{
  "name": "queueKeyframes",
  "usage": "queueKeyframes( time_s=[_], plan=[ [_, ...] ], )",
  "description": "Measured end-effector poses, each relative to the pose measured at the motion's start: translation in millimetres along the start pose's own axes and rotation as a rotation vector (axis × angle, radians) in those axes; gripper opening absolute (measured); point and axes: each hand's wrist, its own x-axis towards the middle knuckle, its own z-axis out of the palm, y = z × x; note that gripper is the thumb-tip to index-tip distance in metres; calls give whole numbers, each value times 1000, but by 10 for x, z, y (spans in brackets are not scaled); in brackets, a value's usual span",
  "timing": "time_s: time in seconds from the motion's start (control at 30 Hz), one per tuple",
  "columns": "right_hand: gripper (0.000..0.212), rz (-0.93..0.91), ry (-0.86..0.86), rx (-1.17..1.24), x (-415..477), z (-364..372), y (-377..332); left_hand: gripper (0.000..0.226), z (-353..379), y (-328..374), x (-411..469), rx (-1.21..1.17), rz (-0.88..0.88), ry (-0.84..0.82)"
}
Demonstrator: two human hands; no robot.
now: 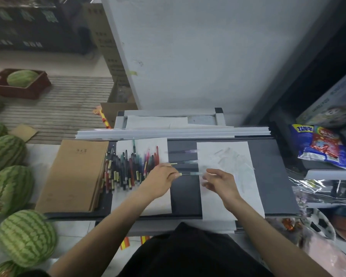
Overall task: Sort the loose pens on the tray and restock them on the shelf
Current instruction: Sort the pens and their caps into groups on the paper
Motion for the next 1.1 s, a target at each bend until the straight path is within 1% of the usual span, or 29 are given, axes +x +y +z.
queueKeyframes(
  time_s=[0.13, 0.23, 0.3, 0.37, 0.47, 0.57, 0.67, 0.83, 1.03, 1.1],
  plan=[
    [18, -164, 101, -488, 36, -158, 64, 25, 70, -222, 225, 64, -21, 98],
    [24, -288, 226, -920, -7, -351, 74, 22, 84, -266, 318, 91, -64, 117],
    [27, -322, 283, -1054, -11, -473, 80, 21, 101, -275, 365, 123, -102, 113],
    [31, -277, 292, -1076, -6, -554, 79, 20, 118, -271, 412, 158, -131, 107],
    [37, -214, 293, -1067, 41, -619, 86, 18, 141, -234, 496, 135, -161, 113],
    [36, -186, 286, -1069, 85, -638, 66, 14, 139, -219, 571, 91, -194, 112],
    [37, -174, 289, -1067, 126, -640, 25, 9, 116, -239, 647, 109, -196, 115],
    [26, -168, 290, -1163, 215, -656, -13, 7, 82, -245, 689, 117, -201, 150],
    [20, -180, 272, -1256, 265, -602, -83, 19, 99, -231, 507, 126, -247, 148],
    [17, -187, 259, -1255, 275, -587, -94, 20, 91, -252, 364, 114, -276, 184]
  ],
)
